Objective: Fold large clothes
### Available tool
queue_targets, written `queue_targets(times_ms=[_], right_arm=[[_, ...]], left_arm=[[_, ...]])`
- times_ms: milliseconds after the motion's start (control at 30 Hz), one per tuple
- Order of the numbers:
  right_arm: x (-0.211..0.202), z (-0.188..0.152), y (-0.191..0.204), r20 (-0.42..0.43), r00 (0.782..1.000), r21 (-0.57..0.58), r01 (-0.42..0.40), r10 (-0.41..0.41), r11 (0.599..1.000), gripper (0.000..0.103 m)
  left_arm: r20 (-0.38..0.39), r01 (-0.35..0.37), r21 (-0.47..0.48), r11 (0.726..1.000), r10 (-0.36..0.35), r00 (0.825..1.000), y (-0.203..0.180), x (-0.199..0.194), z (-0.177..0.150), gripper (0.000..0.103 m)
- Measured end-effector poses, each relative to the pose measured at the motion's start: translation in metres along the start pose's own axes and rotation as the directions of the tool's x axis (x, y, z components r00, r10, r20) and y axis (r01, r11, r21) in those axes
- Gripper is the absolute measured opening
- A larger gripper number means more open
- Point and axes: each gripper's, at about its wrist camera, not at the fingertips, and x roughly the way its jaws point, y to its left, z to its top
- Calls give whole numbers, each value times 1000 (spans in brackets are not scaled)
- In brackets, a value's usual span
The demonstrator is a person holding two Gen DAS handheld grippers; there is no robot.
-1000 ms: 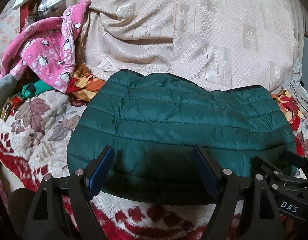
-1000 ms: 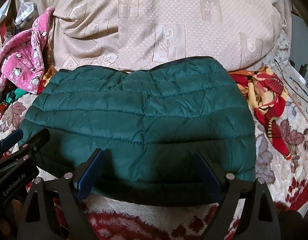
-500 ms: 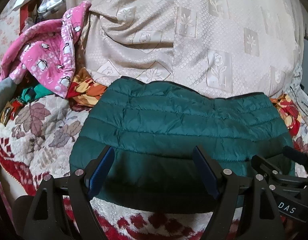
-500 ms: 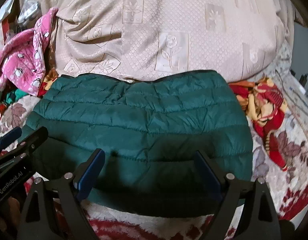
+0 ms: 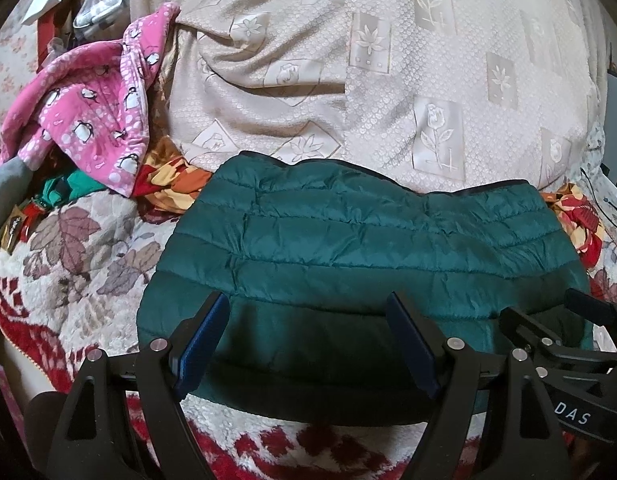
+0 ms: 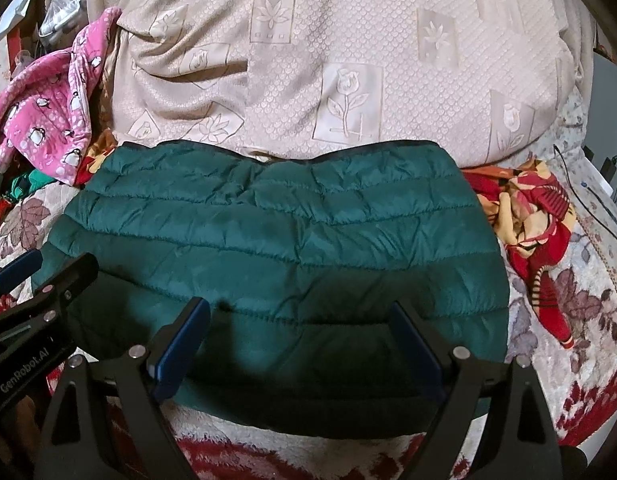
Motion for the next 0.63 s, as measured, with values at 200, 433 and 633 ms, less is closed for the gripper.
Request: queue_targets(times_ms=[200,433,633], right_arm=[[3,-1,-2,-9,1000,7,-8,8,1000,93],[7,-1,-3,-17,1000,9,-10,10,1000,93],[8,1,-7,-19,1000,25,-19,19,1000,93]], left_arm=[[-5,0,-3,1000,0,1000,0,1,-1,46],[-9,0,-3,1000,0,1000,0,3,-1,46],[13,9,18,1000,-9,1000,0,2,0,46]])
